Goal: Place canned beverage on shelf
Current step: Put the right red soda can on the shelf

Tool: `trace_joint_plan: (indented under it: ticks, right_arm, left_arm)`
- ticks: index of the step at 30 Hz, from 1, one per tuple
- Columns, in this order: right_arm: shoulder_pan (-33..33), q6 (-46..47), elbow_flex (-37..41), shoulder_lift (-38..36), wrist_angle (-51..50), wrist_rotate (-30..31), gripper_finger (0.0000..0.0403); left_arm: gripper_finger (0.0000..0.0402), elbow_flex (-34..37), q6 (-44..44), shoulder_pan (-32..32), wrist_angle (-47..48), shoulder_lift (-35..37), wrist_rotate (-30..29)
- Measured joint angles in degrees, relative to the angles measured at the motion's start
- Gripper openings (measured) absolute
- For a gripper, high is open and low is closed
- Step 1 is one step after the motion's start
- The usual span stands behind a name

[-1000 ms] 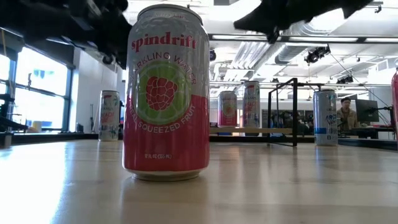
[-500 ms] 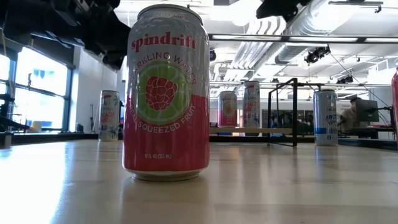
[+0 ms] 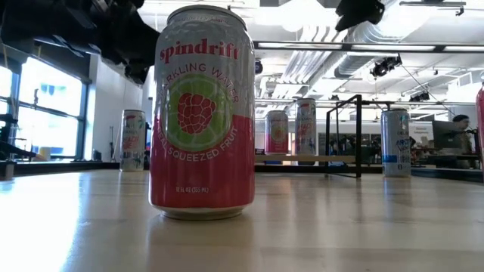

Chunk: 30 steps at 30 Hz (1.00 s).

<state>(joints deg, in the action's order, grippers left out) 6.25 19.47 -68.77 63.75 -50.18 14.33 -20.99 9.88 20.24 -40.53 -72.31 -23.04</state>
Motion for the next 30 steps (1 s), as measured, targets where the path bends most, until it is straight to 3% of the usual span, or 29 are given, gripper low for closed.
trace_joint_plan:
  ticks: [3, 8, 11, 20, 25, 30]
  right_arm:
    - [2.65, 3.23, -0.29, 0.00, -1.35, -3.85, 0.0205]
    - [9.79, 8.40, -0.29, 0.23, -4.97, -2.50, 0.0206]
    - [12.87, 16.92, -0.29, 0.39, -8.66, -1.55, 0.0207]
    - [13.04, 39.27, -0.33, 4.36, -25.54, -17.50, 0.0250]
    - [13.04, 42.52, -0.33, 8.61, -27.81, -24.28, 0.0280]
    - [13.90, 40.55, -0.33, 12.78, -28.56, -25.75, 0.0291]
  left_arm:
    - [0.0000, 0.00, 3.18, 0.93, 0.36, 0.00, -0.68]
    - [0.0000, 0.00, 4.49, 3.09, 0.35, 0.00, -1.69]
    - [0.0000, 0.00, 4.51, 3.78, 0.36, 0.00, -3.93]
    - [0.0000, 0.00, 3.99, 2.92, 0.41, 0.00, -3.78]
    - [0.0000, 0.00, 3.64, 2.90, 0.45, 0.00, -3.29]
    - [0.0000, 0.00, 1.97, 2.90, 1.08, 0.00, -3.04]
